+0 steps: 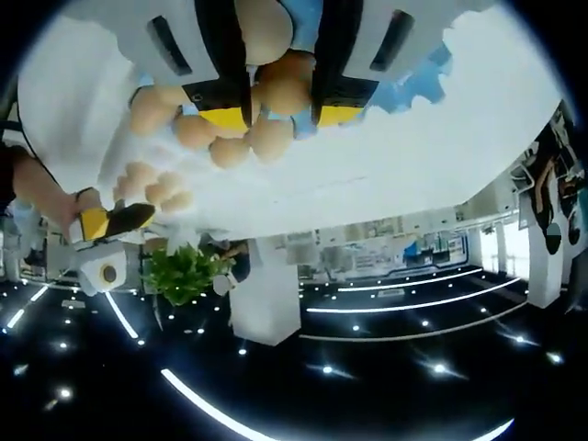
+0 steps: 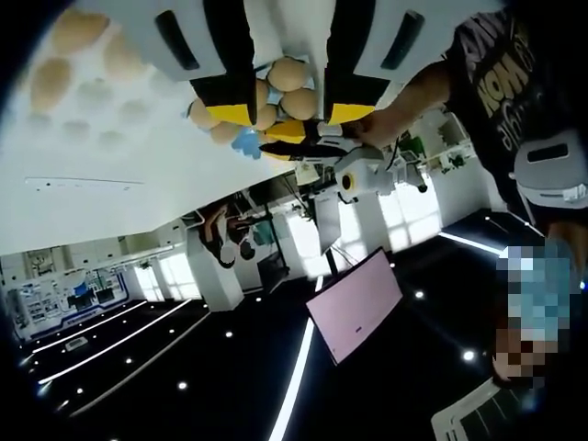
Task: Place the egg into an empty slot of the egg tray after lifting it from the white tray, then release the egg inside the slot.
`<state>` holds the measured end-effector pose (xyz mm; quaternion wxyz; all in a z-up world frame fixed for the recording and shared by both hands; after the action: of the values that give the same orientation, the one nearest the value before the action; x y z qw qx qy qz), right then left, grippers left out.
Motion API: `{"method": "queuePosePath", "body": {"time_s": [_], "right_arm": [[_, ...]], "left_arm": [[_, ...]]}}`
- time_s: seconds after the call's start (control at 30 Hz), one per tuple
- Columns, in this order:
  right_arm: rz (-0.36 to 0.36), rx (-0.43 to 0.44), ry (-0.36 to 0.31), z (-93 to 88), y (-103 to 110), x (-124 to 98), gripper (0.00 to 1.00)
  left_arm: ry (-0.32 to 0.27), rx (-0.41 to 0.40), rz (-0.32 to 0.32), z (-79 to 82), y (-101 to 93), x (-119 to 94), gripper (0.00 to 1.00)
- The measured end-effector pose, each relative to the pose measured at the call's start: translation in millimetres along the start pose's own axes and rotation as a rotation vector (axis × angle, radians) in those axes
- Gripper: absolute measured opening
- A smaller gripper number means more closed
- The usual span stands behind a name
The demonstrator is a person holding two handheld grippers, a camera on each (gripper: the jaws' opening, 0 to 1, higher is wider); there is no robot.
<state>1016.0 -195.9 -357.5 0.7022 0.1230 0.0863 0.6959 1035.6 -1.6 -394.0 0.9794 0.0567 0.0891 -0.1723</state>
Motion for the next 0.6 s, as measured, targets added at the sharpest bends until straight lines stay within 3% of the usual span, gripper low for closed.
{"method": "queuePosePath", "body": {"time_s": [0.33,0.5,0.6], "right_arm": [[-0.006,-0.015,0.008,1.1,-1.5,-2.7,0.31],[-0.031,-0.033,-0.004,8.4,-5.4,-13.9,0.31],[-0.059,-0.037,-0.021,14.0,-8.1,-24.9,0.31]], "left_arm": [[-0.001,-0.016,-0.001,-1.7,0.9,-2.1,0.27],[-0.012,-0.002,0.005,2.1,0.7,-4.3,0.36],[-0.018,0.014,-0.004,4.2,-3.4,-6.1,0.37]]}}
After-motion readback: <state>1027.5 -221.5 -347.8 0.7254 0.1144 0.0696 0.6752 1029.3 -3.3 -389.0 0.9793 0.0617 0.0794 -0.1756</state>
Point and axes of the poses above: the point that each gripper's makers call its tool centre point, and the gripper's own axes: x roughly forward along the fingers, y roughly to its left, z roughly out of its top, the point moved 5 cm from there along -x, roughly backward along the fingers, and after that the axes turned 11 degrees about z, right-handed, at the moved point
